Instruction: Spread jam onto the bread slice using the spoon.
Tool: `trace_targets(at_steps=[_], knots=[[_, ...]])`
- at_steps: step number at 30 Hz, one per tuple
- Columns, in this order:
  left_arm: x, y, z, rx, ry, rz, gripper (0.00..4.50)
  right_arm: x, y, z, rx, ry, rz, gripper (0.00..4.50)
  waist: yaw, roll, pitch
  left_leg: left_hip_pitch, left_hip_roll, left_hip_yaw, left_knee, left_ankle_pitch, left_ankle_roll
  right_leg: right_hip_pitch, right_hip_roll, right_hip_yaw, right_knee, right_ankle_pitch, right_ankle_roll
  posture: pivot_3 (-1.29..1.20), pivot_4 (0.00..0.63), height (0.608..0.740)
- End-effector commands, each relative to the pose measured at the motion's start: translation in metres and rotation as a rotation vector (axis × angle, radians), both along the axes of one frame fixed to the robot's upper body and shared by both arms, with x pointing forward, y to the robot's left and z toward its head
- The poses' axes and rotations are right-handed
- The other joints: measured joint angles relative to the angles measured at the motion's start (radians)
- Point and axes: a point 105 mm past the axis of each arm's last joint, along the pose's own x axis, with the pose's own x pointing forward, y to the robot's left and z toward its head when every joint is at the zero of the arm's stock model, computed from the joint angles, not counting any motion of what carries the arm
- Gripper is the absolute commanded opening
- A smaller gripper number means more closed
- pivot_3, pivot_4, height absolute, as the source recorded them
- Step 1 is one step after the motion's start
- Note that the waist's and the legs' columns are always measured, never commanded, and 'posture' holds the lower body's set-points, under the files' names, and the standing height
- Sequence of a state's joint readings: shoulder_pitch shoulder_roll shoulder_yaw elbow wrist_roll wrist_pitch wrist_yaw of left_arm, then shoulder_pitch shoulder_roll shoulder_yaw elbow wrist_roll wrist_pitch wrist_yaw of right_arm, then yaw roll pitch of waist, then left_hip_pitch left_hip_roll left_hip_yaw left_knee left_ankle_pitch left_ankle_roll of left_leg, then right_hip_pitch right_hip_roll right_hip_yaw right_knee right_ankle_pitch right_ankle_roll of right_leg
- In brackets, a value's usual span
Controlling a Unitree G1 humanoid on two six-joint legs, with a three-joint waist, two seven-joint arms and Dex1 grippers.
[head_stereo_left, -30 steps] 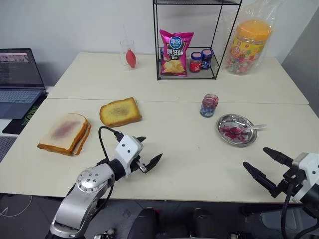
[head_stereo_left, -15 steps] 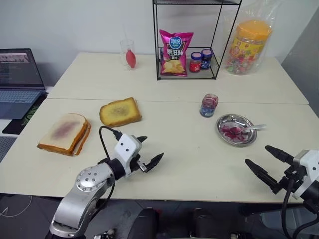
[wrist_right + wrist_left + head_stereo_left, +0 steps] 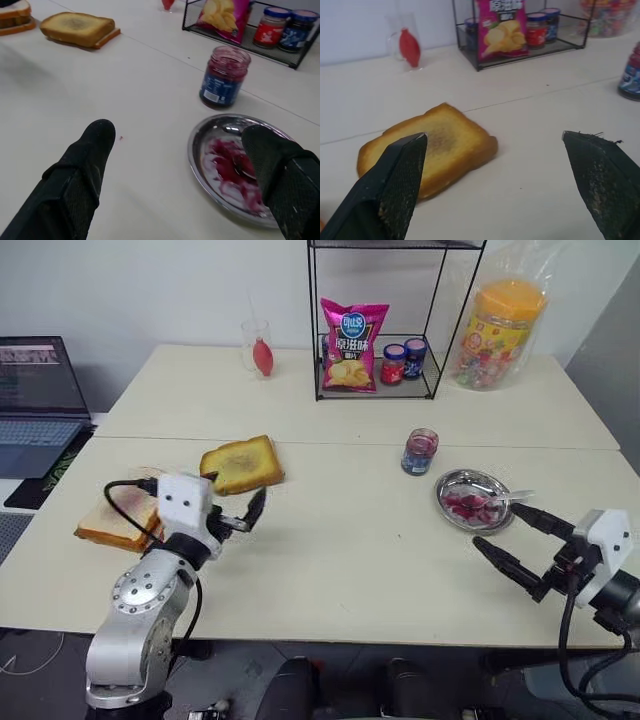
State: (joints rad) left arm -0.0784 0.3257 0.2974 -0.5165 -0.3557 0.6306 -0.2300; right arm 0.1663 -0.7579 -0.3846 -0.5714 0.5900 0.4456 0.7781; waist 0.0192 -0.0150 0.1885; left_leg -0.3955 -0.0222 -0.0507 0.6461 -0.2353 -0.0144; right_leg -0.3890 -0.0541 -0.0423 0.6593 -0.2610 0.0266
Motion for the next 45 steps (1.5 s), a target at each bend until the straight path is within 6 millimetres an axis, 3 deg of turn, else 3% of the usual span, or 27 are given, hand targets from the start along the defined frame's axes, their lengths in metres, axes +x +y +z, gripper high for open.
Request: trace_targets(at_steps=[1, 4, 8, 11, 19, 34, 45], knots=[[0.008, 0.035, 0.001, -0.144, 0.034, 0.187, 4.5, 0.006, 0.04, 0.032, -0.075, -0.04, 0.194, 4.48, -0.003, -0.003, 0.001, 0.0, 0.001, -0.001, 0.0, 0.0, 0.0, 0.0, 0.001, 0.0, 0.0, 0.002, 0.0, 0.0, 0.15, 0.74], [0.012, 0.033, -0.007, -0.16, 0.085, 0.184, 4.5, 0.019, 0.04, 0.028, -0.159, 0.067, 0.149, 4.48, 0.001, -0.007, 0.0, 0.001, 0.001, -0.001, 0.0, 0.001, 0.0, 0.001, 0.001, -0.001, 0.0, 0.002, 0.0, 0.0, 0.15, 0.74], [0.017, 0.035, -0.007, -0.18, 0.1, 0.196, 4.5, 0.031, 0.055, 0.05, -0.096, 0.079, 0.156, 4.48, 0.007, -0.009, 0.0, -0.004, -0.001, -0.002, 0.0, 0.0, 0.0, -0.001, 0.0, -0.002, -0.003, 0.003, -0.002, 0.0, 0.15, 0.74], [0.023, 0.032, -0.011, -0.227, 0.127, 0.186, 4.5, 0.031, 0.069, 0.058, -0.103, 0.072, 0.217, 4.48, 0.007, -0.009, 0.0, -0.004, -0.001, -0.002, 0.0, 0.0, 0.001, -0.001, 0.0, -0.002, -0.005, 0.003, -0.002, 0.0, 0.15, 0.74], [0.039, 0.034, -0.019, -0.338, 0.2, 0.219, 4.5, 0.029, 0.08, 0.052, -0.129, 0.073, 0.26, 4.48, 0.005, -0.009, 0.0, -0.005, -0.001, -0.002, -0.001, 0.0, 0.001, 0.0, 0.0, -0.003, -0.009, 0.004, 0.0, 0.0, 0.15, 0.74], [0.079, 0.03, -0.035, -0.451, 0.324, 0.273, 4.5, 0.028, 0.081, 0.054, -0.132, 0.05, 0.25, 4.48, 0.005, -0.009, 0.0, -0.005, -0.001, -0.002, -0.001, 0.0, 0.001, 0.0, 0.0, -0.002, -0.009, 0.005, 0.001, 0.0, 0.15, 0.74], [0.087, 0.029, -0.027, -0.44, 0.306, 0.274, 2.46, 0.028, 0.08, 0.055, -0.127, 0.042, 0.234, 4.5, 0.005, -0.009, 0.0, -0.005, -0.001, -0.002, 0.0, 0.0, 0.001, 0.0, 0.0, -0.002, -0.009, 0.005, 0.002, 0.0, 0.15, 0.74]])
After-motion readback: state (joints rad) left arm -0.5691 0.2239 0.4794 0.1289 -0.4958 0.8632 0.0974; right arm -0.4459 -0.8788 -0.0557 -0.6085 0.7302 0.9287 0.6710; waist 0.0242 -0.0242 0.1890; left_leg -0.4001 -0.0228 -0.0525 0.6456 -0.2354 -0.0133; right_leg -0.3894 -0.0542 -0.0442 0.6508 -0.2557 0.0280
